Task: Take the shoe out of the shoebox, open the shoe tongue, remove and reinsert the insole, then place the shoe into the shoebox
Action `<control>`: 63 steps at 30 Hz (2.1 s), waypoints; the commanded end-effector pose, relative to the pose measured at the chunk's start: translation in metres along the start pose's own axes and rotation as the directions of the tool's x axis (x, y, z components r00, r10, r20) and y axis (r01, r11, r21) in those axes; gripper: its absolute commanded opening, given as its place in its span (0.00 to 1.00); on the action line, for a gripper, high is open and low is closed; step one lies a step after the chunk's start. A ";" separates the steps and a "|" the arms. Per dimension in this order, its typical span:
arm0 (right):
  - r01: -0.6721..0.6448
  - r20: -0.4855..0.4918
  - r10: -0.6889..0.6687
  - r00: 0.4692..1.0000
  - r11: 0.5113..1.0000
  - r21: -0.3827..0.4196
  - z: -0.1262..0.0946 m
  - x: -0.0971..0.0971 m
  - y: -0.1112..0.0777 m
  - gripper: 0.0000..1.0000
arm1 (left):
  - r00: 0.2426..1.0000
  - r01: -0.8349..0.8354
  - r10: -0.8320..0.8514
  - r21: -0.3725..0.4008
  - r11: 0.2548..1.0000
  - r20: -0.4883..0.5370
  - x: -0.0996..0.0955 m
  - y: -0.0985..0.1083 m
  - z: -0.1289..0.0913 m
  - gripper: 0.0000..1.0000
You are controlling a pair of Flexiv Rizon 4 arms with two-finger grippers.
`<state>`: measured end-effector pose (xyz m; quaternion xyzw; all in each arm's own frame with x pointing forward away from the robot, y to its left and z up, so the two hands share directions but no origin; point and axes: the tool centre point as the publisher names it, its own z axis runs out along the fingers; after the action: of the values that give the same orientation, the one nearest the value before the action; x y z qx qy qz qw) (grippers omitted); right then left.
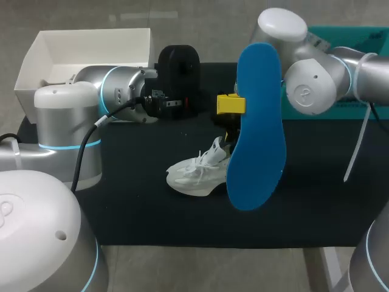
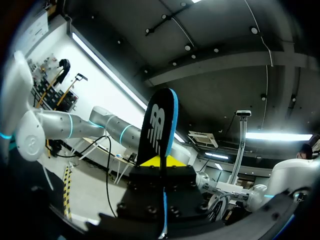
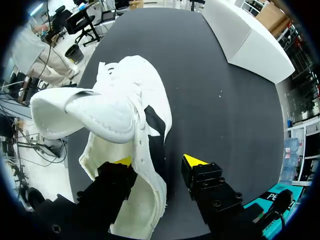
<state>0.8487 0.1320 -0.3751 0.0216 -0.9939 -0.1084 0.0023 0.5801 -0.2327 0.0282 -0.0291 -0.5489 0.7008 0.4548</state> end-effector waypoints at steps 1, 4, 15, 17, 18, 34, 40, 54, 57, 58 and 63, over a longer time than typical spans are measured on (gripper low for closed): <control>0.006 -0.033 -0.007 0.999 1.000 -0.025 0.011 0.004 -0.005 0.02 | 1.000 0.000 0.000 0.002 1.000 -0.003 -0.001 0.000 0.000 0.00; 0.040 -0.058 -0.041 0.997 0.999 -0.023 0.013 0.006 -0.006 0.00 | 1.000 0.000 0.000 0.002 1.000 -0.003 -0.001 0.000 0.000 0.00; 0.040 -0.058 -0.041 0.997 0.999 -0.023 0.013 0.006 -0.006 0.00 | 1.000 0.000 0.000 0.002 1.000 -0.003 -0.001 0.000 0.000 0.00; 0.007 -0.065 -0.009 0.998 1.000 -0.021 0.015 0.007 -0.004 0.00 | 1.000 0.000 0.000 0.002 1.000 -0.003 -0.001 0.000 0.000 0.00; -0.023 -0.065 0.021 0.998 0.999 -0.022 0.014 0.008 -0.002 0.00 | 1.000 0.000 0.000 0.002 1.000 -0.003 -0.001 0.000 0.000 0.00; -0.766 -0.121 0.761 0.638 0.610 -0.203 -0.043 -0.003 0.004 0.00 | 1.000 0.000 0.000 0.002 1.000 -0.003 -0.001 0.000 0.000 0.00; -0.895 -0.191 0.886 0.422 0.372 -0.247 -0.041 -0.002 0.008 0.00 | 1.000 0.000 0.000 0.002 1.000 -0.003 -0.001 0.000 0.000 0.00; -0.956 -0.233 0.962 0.143 0.074 -0.285 -0.029 -0.011 0.045 0.00 | 1.000 0.000 0.000 0.002 1.000 -0.003 -0.001 0.000 0.000 0.00; -0.956 -0.224 0.966 0.128 0.060 -0.286 -0.028 -0.011 0.047 0.00 | 1.000 0.000 0.000 0.002 1.000 -0.003 -0.001 0.000 0.000 0.00; -0.956 -0.226 0.966 0.123 0.055 -0.288 -0.028 -0.011 0.047 0.00 | 1.000 0.000 0.000 0.002 1.000 -0.003 -0.001 0.000 0.000 0.00; -0.959 -0.228 0.969 0.090 0.022 -0.282 -0.023 -0.006 0.044 0.00 | 1.000 0.000 0.000 0.002 1.000 -0.003 -0.001 0.000 0.000 0.00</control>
<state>0.8611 0.1694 -0.3419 -0.6198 -0.7394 -0.2520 0.0747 0.5801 -0.2327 0.0282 -0.0291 -0.5488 0.7008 0.4548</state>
